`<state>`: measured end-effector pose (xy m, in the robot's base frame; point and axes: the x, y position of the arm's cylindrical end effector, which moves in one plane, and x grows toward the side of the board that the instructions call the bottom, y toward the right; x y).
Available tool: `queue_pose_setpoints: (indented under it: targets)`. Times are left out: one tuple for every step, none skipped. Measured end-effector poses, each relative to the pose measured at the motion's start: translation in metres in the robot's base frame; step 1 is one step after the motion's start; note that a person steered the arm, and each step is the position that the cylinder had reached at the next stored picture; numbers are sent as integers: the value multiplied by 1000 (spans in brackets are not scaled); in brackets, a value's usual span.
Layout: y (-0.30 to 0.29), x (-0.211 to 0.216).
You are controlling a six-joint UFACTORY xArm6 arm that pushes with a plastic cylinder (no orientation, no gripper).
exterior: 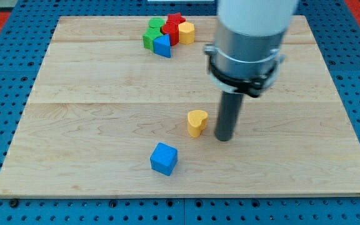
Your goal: Push yellow heart towards group of blocks
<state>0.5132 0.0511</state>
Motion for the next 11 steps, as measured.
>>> queue_pose_setpoints:
  targets:
    - [-28, -34]
    - [-31, -34]
    - [-39, -7]
    - [-71, -40]
    - [-71, -79]
    - [-67, -89]
    - [-67, -143]
    - [-56, -158]
    - [-40, -160]
    - [-36, -187]
    - [-20, -178]
